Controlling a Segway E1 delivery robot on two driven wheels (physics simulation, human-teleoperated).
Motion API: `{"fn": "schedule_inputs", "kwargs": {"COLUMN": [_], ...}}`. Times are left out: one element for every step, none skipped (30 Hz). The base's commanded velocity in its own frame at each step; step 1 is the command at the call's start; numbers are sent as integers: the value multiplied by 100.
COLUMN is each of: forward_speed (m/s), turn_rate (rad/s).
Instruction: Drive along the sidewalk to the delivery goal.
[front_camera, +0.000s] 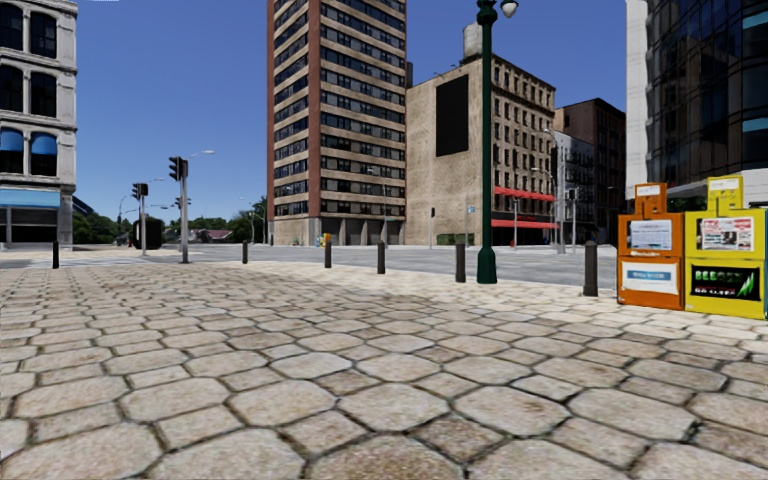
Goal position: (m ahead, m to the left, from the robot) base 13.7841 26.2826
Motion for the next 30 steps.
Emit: {"fn": "schedule_inputs", "kwargs": {"forward_speed": [200,200,200,200,200,200,200,200,200,200,200,200,200,200,200,200,200,200,200,200,200,200,200,200,200,200,200,200,200,200], "turn_rate": [0,0,0,0,0,0,0,0,0,14,33,46,56,60,62,63,63,63,63,63,63,63,63,63,63,63,63,63,63,63]}}
